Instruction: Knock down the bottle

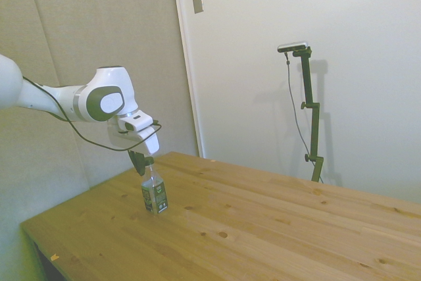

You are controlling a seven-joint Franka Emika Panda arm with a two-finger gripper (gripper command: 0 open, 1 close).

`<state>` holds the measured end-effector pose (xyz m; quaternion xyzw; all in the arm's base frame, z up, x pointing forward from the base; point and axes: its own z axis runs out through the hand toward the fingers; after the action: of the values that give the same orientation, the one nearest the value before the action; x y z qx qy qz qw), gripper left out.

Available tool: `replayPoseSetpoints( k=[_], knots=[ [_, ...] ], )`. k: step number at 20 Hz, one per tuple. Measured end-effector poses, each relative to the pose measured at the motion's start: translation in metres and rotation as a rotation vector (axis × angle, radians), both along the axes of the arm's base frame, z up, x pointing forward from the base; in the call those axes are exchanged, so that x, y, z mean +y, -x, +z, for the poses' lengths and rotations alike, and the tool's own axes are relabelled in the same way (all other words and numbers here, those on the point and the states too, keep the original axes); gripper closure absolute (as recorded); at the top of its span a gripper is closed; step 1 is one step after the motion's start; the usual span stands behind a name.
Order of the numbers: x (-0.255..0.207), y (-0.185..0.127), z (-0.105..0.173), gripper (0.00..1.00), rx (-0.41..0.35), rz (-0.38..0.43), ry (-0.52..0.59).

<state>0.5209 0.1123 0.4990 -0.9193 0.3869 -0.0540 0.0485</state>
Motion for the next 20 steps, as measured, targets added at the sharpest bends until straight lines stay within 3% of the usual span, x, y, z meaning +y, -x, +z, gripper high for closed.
replayPoseSetpoints(
  k=[10, 20],
  knots=[
    [0.0, -0.06, 0.01, 1.0, 0.029, -0.029, 0.025],
    [0.0, -0.113, 0.001, 1.0, 0.038, -0.065, 0.045]
  ],
)
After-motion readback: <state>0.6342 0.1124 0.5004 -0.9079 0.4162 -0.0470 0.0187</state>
